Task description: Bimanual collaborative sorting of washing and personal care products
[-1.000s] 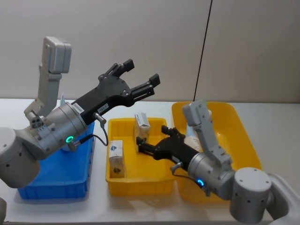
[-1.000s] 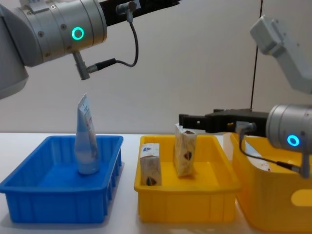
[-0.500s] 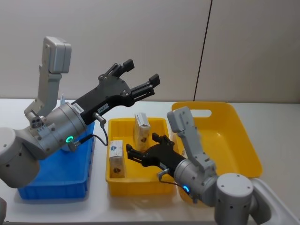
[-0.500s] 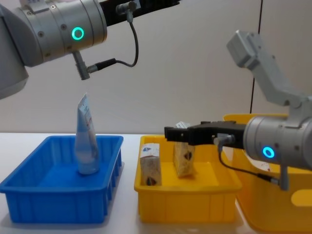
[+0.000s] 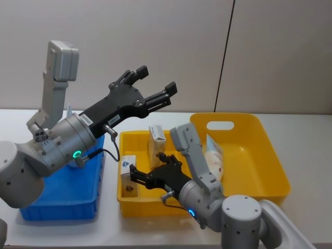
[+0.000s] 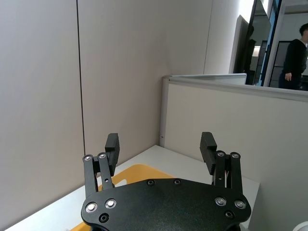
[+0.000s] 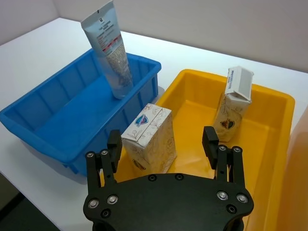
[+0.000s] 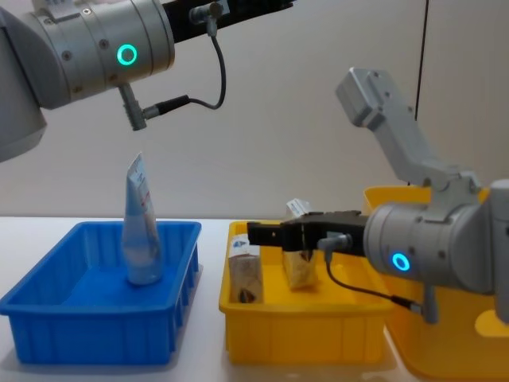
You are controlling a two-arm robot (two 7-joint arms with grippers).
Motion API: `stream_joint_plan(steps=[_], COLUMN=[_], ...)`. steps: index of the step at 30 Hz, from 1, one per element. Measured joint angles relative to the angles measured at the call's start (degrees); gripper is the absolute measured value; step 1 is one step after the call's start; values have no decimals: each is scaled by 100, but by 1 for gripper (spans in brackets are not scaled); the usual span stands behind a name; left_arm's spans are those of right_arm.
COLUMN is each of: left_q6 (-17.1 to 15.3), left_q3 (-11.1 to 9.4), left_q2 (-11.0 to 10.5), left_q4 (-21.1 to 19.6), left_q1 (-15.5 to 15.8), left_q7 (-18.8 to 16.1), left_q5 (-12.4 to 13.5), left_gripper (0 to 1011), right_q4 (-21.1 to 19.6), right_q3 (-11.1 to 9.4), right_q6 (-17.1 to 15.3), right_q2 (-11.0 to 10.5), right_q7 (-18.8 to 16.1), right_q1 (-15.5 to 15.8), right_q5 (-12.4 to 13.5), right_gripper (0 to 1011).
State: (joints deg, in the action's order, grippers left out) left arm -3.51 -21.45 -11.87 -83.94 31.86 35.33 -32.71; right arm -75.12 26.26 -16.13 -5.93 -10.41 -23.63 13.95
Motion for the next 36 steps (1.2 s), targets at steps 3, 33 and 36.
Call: stream_joint_plan(steps=[3, 33, 36], left_q6=[0, 0, 0], left_q3=[0, 0, 0], left_q2=[0, 0, 0], left_q4=[0, 0, 0], left_q1=[0, 0, 0], left_q7=[0, 0, 0], left_q5=[0, 0, 0], left_gripper=[1001, 1001, 1001], right_q4=[72, 750, 784], right_q3=[15, 145, 160], right_q6=[2, -151, -113], right_q2=[56, 444, 459], right_q7=[49, 479, 440], right_q1=[-22, -378, -399], right_q5=[-44, -557, -567], right_gripper=[1002, 1002, 1002])
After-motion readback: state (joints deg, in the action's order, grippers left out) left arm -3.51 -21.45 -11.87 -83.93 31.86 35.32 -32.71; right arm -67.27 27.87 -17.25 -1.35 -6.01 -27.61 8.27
